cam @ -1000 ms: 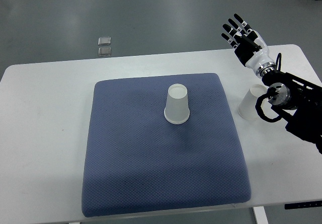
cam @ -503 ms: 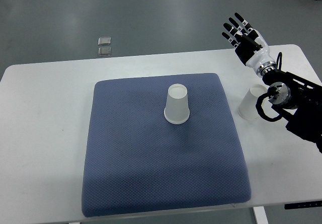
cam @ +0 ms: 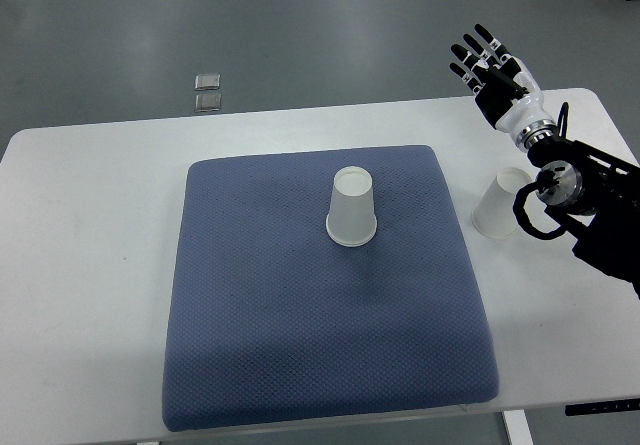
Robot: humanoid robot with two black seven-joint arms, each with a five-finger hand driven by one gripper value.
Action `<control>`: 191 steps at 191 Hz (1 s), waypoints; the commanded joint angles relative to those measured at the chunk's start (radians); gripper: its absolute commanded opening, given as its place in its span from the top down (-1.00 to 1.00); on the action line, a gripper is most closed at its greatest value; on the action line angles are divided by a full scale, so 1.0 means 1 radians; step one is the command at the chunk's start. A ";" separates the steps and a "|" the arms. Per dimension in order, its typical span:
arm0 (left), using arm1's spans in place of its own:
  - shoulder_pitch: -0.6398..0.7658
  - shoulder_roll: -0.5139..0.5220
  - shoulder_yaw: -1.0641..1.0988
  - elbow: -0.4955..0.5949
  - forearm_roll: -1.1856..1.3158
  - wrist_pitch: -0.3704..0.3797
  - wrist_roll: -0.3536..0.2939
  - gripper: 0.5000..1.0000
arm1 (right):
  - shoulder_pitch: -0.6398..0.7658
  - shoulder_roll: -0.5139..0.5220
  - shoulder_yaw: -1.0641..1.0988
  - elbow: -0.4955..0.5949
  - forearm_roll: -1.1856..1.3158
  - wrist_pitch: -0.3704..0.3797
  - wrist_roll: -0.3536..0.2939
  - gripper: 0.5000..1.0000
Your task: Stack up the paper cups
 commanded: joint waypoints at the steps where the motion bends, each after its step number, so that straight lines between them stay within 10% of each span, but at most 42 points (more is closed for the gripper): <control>1: 0.000 0.000 -0.001 0.000 0.000 0.000 0.000 -1.00 | 0.017 -0.002 0.001 0.001 0.001 -0.007 0.000 -0.65; 106: 0.000 0.000 0.000 0.000 0.000 0.000 0.000 -1.00 | 0.102 -0.230 -0.022 0.023 -0.509 0.067 -0.011 -0.65; 191: 0.001 0.000 0.000 0.000 0.000 0.000 0.000 -1.00 | 0.154 -0.545 -0.092 0.304 -1.241 0.229 -0.006 -0.65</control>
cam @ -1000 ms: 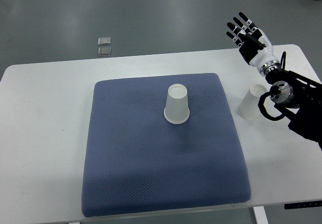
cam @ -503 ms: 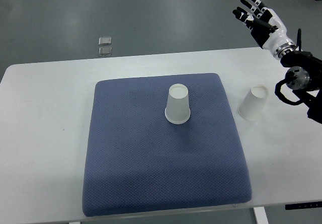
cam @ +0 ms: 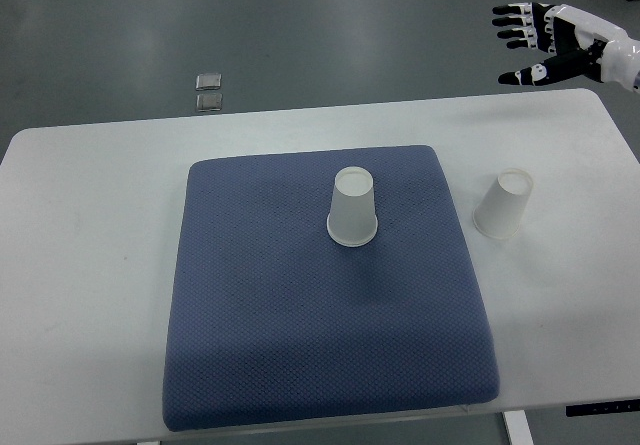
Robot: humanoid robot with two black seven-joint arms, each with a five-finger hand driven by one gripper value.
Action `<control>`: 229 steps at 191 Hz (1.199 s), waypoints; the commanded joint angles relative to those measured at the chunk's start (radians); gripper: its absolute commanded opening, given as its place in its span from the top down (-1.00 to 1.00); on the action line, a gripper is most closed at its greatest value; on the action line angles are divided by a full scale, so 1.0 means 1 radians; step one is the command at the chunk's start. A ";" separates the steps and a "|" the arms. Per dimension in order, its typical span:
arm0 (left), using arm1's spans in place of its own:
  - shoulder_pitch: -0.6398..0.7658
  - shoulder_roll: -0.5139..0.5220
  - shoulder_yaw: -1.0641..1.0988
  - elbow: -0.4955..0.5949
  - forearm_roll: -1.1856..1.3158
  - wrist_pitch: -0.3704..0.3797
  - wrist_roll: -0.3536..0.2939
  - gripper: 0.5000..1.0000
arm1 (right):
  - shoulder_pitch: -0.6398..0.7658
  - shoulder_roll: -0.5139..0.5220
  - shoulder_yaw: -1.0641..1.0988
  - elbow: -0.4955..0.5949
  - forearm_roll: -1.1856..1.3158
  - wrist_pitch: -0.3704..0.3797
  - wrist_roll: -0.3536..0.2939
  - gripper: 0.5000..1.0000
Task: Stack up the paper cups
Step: 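Swing the right hand down toward the upright white paper cup, then close the right hand fingers around the upright white paper cup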
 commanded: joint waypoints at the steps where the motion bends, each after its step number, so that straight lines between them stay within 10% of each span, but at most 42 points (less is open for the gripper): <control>1: 0.000 0.000 -0.001 0.000 0.000 0.000 0.000 -1.00 | 0.015 -0.058 -0.043 0.072 -0.146 0.017 0.005 -0.65; 95: 0.000 0.000 0.000 0.000 0.000 0.000 0.000 -1.00 | 0.020 -0.044 -0.109 0.213 -0.725 -0.067 0.008 -0.64; 148: 0.000 0.000 0.000 0.000 0.000 0.000 0.000 -1.00 | 0.021 -0.012 -0.276 0.185 -0.766 -0.238 0.000 -0.64; 229: 0.000 0.000 0.000 0.000 0.000 0.000 0.000 -1.00 | -0.008 0.078 -0.287 0.107 -0.766 -0.302 -0.001 -0.64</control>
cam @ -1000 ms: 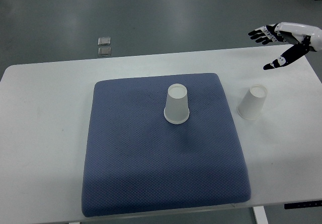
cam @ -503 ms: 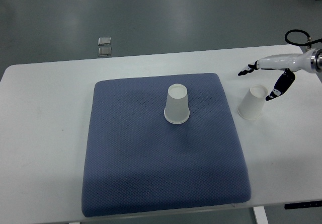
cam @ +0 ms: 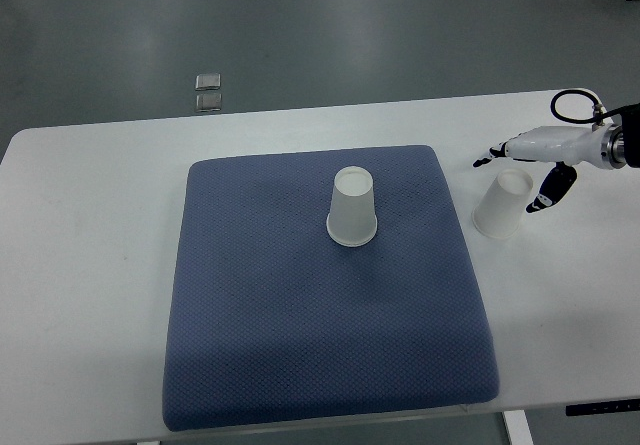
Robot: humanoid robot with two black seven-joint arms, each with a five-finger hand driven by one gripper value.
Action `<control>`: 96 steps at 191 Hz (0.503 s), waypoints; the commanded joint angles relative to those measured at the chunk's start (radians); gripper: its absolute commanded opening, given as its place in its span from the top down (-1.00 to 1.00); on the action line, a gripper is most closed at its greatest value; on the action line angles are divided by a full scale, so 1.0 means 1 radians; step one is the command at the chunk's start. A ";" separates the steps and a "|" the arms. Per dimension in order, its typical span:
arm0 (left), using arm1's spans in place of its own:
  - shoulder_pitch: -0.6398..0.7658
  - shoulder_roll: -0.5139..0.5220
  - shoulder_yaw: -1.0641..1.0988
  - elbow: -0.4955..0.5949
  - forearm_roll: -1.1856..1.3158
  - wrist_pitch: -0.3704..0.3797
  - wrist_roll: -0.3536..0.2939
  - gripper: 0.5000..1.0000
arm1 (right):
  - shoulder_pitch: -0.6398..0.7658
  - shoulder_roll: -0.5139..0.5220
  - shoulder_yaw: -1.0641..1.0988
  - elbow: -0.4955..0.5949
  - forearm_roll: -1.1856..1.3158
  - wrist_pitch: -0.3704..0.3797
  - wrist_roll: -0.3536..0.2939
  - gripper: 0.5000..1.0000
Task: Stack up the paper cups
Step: 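Close the right hand fingers around the upright white paper cup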
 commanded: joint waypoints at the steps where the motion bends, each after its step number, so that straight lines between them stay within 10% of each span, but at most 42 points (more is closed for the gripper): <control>1: 0.000 0.000 0.000 0.000 0.000 0.000 0.000 -1.00 | -0.010 0.019 -0.002 -0.009 0.000 -0.002 0.000 -0.64; 96: 0.000 0.000 0.000 0.000 0.000 0.000 0.000 -1.00 | -0.025 0.054 -0.002 -0.073 -0.002 -0.041 0.008 -0.51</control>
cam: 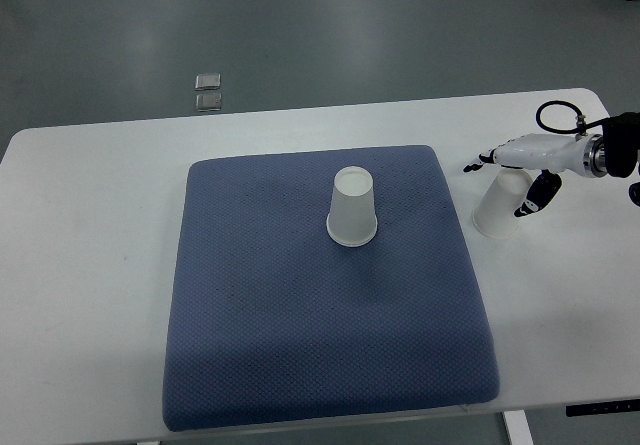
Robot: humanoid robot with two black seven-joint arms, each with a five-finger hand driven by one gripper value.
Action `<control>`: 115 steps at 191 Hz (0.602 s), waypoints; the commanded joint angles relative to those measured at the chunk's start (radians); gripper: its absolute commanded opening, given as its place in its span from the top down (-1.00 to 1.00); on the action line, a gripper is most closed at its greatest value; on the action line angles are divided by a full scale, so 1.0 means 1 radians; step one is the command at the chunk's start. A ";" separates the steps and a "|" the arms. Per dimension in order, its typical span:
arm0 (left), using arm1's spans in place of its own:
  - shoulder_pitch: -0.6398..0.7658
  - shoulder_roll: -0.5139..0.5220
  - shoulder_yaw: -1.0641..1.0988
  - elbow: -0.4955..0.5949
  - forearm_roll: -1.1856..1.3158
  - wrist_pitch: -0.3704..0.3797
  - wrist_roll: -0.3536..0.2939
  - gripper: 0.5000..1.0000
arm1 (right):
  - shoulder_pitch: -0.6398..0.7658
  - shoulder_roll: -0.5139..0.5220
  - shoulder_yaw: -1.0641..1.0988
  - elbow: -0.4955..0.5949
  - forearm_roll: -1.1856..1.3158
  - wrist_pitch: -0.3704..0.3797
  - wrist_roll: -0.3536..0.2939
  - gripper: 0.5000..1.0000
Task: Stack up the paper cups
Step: 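Close the right hand fingers around the upright white paper cup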
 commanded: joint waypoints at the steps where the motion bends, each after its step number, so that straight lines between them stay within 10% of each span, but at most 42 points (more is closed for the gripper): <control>1: 0.000 0.000 0.000 0.000 0.000 0.000 0.000 -1.00 | -0.002 0.001 -0.001 -0.001 0.001 -0.002 0.004 -0.50; 115: 0.000 0.000 0.000 0.000 0.000 0.000 0.000 -1.00 | -0.022 0.010 -0.017 -0.002 -0.004 -0.012 0.007 -0.04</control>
